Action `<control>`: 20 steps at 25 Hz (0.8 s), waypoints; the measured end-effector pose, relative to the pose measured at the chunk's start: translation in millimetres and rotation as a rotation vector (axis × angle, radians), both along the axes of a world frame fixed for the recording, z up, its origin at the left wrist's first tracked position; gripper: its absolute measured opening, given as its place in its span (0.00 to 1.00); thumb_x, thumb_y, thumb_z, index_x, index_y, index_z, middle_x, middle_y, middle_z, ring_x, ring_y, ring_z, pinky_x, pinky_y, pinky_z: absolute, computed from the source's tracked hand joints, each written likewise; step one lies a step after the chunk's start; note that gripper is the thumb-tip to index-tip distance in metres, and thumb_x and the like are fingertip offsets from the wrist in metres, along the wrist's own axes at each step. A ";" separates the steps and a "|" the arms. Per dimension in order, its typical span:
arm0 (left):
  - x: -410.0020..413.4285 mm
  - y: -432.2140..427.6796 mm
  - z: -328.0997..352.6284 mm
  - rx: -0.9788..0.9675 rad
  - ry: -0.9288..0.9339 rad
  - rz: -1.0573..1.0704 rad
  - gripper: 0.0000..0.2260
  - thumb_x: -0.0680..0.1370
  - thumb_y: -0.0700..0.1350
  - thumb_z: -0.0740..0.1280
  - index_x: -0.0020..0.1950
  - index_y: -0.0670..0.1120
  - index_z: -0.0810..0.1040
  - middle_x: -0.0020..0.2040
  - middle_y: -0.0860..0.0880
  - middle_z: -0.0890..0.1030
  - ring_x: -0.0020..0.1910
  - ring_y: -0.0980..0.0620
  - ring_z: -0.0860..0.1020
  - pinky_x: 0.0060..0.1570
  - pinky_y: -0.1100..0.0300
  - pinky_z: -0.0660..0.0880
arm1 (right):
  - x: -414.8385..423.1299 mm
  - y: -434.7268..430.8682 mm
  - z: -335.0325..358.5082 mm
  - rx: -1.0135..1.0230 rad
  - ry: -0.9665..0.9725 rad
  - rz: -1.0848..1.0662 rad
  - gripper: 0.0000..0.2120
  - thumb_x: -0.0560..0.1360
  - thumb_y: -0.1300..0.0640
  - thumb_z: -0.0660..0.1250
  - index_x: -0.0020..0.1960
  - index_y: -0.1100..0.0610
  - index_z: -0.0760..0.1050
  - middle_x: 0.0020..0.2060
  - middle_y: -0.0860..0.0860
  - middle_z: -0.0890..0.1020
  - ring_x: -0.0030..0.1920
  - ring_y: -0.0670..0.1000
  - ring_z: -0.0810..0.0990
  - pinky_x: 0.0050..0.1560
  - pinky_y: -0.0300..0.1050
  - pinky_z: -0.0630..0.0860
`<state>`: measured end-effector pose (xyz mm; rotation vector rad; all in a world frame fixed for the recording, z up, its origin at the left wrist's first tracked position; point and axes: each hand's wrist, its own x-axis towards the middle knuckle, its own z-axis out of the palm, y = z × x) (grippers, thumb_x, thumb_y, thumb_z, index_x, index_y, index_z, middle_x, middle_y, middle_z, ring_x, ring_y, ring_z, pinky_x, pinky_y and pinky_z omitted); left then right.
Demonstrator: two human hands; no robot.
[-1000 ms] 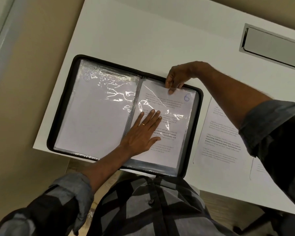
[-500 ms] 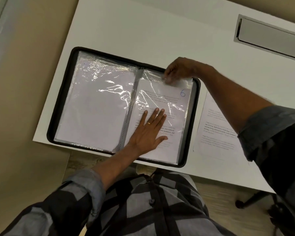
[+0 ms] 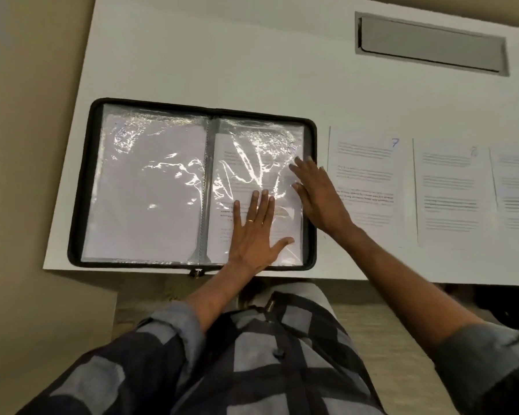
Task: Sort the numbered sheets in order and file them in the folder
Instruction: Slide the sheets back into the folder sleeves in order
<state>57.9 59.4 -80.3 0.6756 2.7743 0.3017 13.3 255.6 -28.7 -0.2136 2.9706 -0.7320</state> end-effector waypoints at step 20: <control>25.5 -38.1 127.5 0.824 -0.212 0.430 0.46 0.76 0.74 0.55 0.84 0.52 0.41 0.84 0.55 0.45 0.82 0.59 0.48 0.79 0.57 0.52 | 43.0 -92.8 39.3 -0.455 -0.087 0.271 0.29 0.84 0.44 0.56 0.82 0.51 0.55 0.77 0.51 0.69 0.72 0.53 0.73 0.72 0.55 0.71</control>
